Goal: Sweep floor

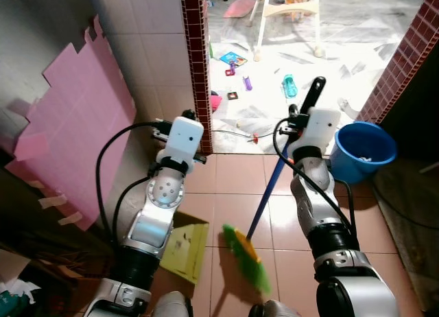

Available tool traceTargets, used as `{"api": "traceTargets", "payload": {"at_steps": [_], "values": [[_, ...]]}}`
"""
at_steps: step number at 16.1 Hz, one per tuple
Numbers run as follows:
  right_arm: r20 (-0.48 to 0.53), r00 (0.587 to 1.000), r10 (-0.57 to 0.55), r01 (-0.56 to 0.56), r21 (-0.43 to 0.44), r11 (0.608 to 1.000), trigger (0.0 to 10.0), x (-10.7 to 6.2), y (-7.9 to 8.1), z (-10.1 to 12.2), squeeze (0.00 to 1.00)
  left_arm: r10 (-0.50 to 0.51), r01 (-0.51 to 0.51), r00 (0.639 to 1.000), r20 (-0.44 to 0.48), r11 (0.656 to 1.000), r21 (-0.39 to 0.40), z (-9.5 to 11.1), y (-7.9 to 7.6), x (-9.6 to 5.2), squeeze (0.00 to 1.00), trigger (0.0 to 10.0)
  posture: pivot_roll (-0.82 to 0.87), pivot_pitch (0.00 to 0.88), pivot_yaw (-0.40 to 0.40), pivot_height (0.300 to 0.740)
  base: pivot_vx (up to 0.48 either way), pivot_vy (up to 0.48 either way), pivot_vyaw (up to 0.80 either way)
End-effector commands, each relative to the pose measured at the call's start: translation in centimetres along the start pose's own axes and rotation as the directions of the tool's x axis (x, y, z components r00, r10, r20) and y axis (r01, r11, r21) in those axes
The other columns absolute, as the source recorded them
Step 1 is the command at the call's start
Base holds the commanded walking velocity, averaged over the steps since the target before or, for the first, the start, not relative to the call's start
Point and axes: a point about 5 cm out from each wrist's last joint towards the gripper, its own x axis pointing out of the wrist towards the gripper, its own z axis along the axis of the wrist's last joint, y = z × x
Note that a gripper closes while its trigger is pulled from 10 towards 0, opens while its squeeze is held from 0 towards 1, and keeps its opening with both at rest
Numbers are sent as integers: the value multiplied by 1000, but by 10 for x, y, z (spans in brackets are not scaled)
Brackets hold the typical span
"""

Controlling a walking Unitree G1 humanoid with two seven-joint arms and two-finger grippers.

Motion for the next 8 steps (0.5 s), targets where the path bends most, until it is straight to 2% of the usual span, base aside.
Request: {"api": "traceTargets", "payload": {"at_steps": [1,5,7,8], "values": [[20,999,45,-45,-9,999,10000,5,8,8,0,73,-73,997,16,997,23,-1,20,-5,0,10000,-13,0,-7,740,0,0,0],[-14,1000,20,-20,-11,1000,10000,-2,3,-2,0,86,-86,996,8,996,8,-4,28,-13,0,10000,11,0,-4,740,0,0,0],[-33,999,17,-17,-1,1000,10000,-6,4,-7,0,73,-73,997,2,997,-15,-5,26,-14,0,10000,14,0,-7,740,0,0,0],[-36,999,17,-17,8,1000,10000,-7,5,-8,0,64,-63,998,8,998,-19,-4,24,-15,0,10000,16,0,-14,740,0,-319,0]]}}
